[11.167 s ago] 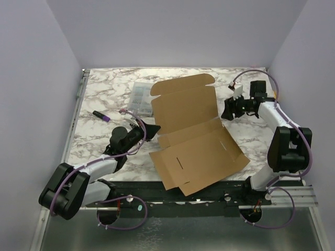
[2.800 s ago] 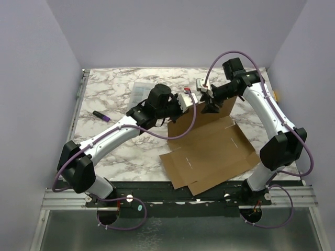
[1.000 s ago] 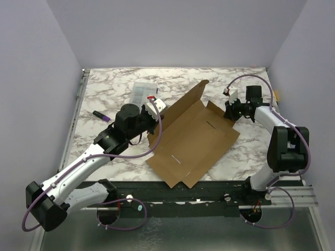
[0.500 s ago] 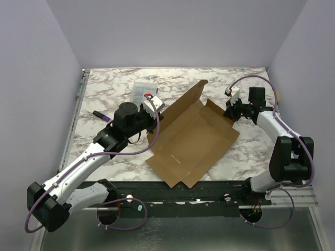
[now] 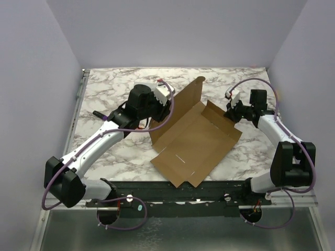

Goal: Fold the paper box
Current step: Fold the paper box at the center of the board.

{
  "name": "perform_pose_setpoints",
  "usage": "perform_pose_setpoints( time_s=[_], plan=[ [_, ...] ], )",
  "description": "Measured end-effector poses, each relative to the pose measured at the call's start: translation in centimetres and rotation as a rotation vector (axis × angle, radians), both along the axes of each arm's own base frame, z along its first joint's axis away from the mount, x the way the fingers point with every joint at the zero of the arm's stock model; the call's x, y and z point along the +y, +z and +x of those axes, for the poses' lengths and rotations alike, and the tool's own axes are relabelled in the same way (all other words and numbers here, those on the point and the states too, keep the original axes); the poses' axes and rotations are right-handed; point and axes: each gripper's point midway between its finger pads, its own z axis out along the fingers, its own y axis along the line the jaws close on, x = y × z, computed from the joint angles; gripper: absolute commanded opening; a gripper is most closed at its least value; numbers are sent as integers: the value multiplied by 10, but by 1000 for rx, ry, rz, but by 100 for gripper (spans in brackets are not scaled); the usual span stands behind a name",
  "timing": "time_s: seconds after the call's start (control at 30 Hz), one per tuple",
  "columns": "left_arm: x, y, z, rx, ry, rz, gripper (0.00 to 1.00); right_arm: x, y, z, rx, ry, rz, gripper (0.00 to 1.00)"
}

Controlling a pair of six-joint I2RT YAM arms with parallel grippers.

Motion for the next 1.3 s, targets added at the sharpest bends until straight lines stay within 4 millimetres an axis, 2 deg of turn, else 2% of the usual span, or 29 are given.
perform_pose_setpoints(
  time_s=[0.1, 0.23, 0.43, 0.5, 0.6, 0.73, 0.8, 0.83, 0.87, 1.0, 1.13, 1.3],
  plan=[
    [-6, 5, 10, 17, -4, 16, 47, 0, 1, 1, -10, 4, -4, 1],
    [-14, 9, 21, 43, -12, 34, 49, 0, 1, 1, -15, 10, -7, 1],
    [-24, -2, 37, 111, -13, 81, 50, 1, 1, -1, -18, 16, -6, 1],
    [-29, -5, 44, 130, -12, 94, 46, 1, 3, -1, -23, 16, -5, 1],
    [-35, -9, 54, 157, -9, 111, 35, 1, 3, -1, -24, 16, -5, 1],
    [-41, -12, 64, 179, 1, 123, 30, 1, 3, -1, -24, 17, -4, 1],
    [-43, -13, 66, 190, 3, 127, 19, 1, 3, -1, -24, 17, -4, 1],
    [-43, -13, 66, 192, 5, 128, 6, 1, 3, -1, -25, 17, -4, 1],
    [-43, -12, 67, 194, 5, 128, 0, 1, 3, -1, -24, 17, -4, 1],
    [-43, -4, 67, 187, 6, 124, 0, 1, 3, -1, -17, 10, 2, 2],
    [-42, -6, 66, 187, 0, 134, 0, 0, 1, -1, 4, -20, 14, 3],
    [-30, -10, 48, 169, -21, 144, 0, -7, -11, 3, 55, -84, 11, 3]
  ],
)
